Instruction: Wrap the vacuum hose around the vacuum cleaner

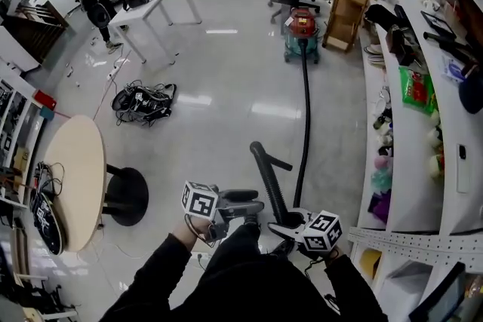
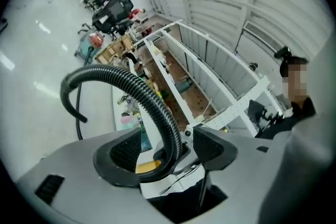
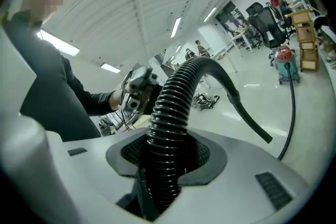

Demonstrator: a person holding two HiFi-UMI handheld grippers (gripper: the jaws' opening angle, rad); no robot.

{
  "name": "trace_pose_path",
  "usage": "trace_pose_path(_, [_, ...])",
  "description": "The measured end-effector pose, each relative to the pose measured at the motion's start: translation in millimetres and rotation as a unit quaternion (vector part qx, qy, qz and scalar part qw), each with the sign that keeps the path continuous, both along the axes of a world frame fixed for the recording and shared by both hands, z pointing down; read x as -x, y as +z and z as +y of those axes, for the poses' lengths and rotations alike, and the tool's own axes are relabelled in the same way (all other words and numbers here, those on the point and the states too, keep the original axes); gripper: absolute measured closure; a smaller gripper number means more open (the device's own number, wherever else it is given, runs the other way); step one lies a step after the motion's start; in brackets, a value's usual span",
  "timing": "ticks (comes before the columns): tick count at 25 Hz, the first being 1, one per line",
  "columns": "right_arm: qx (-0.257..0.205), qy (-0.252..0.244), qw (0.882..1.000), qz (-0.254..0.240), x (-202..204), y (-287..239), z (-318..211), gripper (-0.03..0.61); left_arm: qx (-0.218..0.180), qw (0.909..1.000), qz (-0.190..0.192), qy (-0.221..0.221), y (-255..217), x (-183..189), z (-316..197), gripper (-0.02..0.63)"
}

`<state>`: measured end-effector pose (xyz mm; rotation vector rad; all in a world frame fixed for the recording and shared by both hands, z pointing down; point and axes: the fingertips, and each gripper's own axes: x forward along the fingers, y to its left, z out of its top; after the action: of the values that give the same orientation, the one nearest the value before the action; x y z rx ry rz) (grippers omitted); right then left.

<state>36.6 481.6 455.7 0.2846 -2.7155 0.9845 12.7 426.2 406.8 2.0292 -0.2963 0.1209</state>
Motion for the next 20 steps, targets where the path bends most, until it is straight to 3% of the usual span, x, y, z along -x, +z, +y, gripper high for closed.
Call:
trace_pose_path(3, [0.042, 0.046, 0.998, -0.019, -1.1, -9.2, -41.5, 0.411, -0.084, 0.9916, -0.076, 0.062, 23.8, 3.2, 1.8, 0.308])
trace_pose_path(5, [0.075, 0.085, 0.992, -0.049, -0.7, -22.6, -77.1, 0.411, -0.142, 0.9751, -0.120, 0.121, 43.2, -5.4, 1.9, 0.308])
trace_pose_path(7, [0.109, 0.123, 0.983, -0.083, 3.6, -38.4, -112.8, 0.411, -0.202, 0.9550, -0.137, 0.169, 52.8, -14.4, -2.0, 0.308])
trace_pose_path(8, [0.125, 0.141, 0.977, -0.100, 6.7, -46.6, -130.4, 0.411, -0.226, 0.9471, -0.131, 0.187, 52.4, -18.3, -5.8, 0.308])
trace_pose_path(10, [0.158, 0.174, 0.963, -0.133, 12.2, -63.3, -166.1, 0.411, -0.249, 0.9403, -0.093, 0.213, 44.8, -25.8, -16.4, 0.300])
trace_pose_path(12, [0.182, 0.197, 0.949, -0.166, 18.2, -81.9, -199.8, 0.411, -0.245, 0.9366, -0.049, 0.245, 39.7, -30.2, -24.2, 0.290])
trace_pose_path(15, [0.208, 0.215, 0.928, -0.222, 33.4, -110.1, -243.2, 0.411, -0.236, 0.9219, -0.026, 0.306, 50.0, -23.5, -27.5, 0.290])
trace_pose_path(16, [0.215, 0.220, 0.921, -0.237, 40.4, -116.9, -255.7, 0.411, -0.236, 0.9203, -0.023, 0.311, 53.2, -17.9, -32.3, 0.292])
trace_pose_path(17, [0.222, 0.223, 0.916, -0.248, 48.4, -122.0, -266.9, 0.411, -0.235, 0.9220, -0.017, 0.307, 53.4, -10.7, -40.1, 0.338])
trace_pose_path(18, [0.227, 0.223, 0.913, -0.257, 56.5, -125.7, -276.4, 0.411, -0.234, 0.9250, -0.010, 0.299, 50.8, -2.3, -49.2, 0.436])
trace_pose_path(20, [0.231, 0.215, 0.909, -0.271, 72.2, -131.2, -290.3, 0.370, -0.232, 0.9283, -0.001, 0.291, 43.2, 14.8, -62.6, 0.444])
